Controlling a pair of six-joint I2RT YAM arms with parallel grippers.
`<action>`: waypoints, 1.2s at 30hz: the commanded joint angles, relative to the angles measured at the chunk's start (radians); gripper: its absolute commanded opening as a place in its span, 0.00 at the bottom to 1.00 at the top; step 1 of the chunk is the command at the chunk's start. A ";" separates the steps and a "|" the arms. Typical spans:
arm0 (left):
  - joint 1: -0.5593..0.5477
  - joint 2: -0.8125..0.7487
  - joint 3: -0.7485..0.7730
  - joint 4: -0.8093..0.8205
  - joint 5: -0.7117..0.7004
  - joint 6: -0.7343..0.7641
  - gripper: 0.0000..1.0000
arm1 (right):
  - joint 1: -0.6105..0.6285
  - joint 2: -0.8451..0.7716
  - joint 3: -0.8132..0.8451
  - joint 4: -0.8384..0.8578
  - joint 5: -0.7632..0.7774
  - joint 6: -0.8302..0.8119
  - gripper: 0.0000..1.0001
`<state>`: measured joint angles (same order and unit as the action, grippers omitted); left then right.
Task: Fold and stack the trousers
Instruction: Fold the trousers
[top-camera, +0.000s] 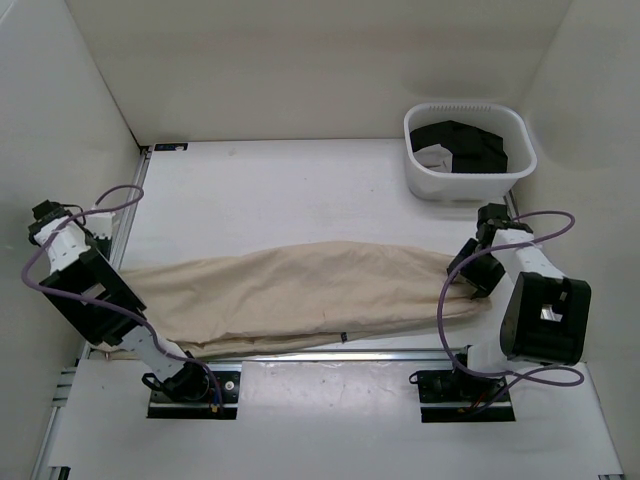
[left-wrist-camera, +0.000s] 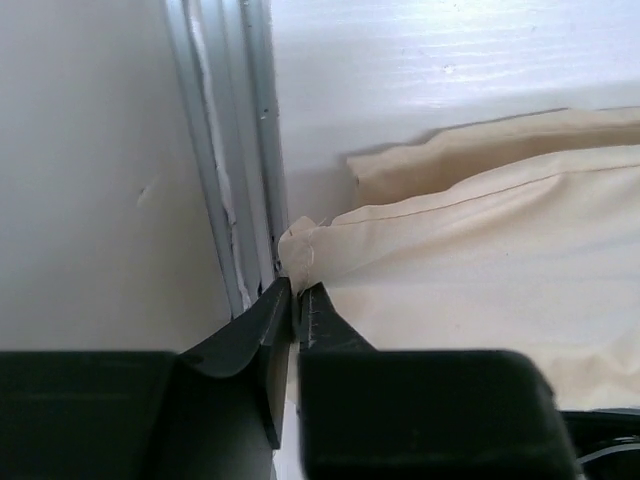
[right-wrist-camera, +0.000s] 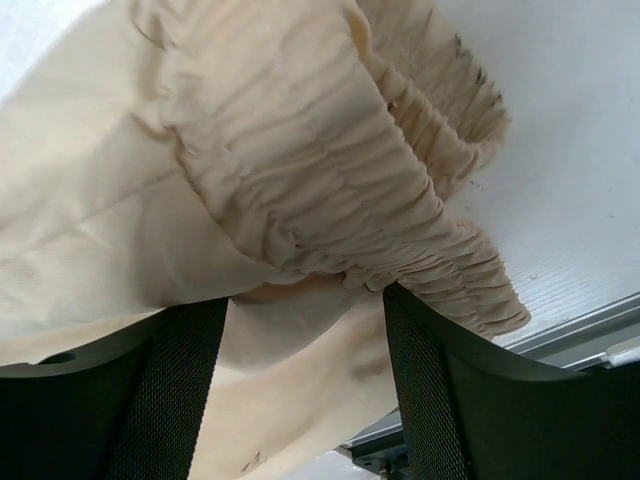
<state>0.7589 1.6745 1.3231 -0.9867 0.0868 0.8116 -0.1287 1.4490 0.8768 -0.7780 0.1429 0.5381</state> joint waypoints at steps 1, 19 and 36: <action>-0.004 0.070 0.025 0.000 -0.022 -0.026 0.21 | 0.004 0.014 0.091 0.023 0.049 -0.042 0.69; -0.107 -0.143 -0.053 -0.050 -0.076 -0.040 0.69 | -0.034 -0.234 0.009 -0.175 -0.051 0.209 0.92; -0.309 -0.059 -0.466 0.178 -0.219 -0.196 0.68 | -0.126 0.131 -0.174 0.330 -0.084 0.206 0.63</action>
<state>0.4641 1.5940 0.8387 -0.9058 -0.0853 0.6670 -0.2253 1.4788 0.7540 -0.7074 0.0895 0.7181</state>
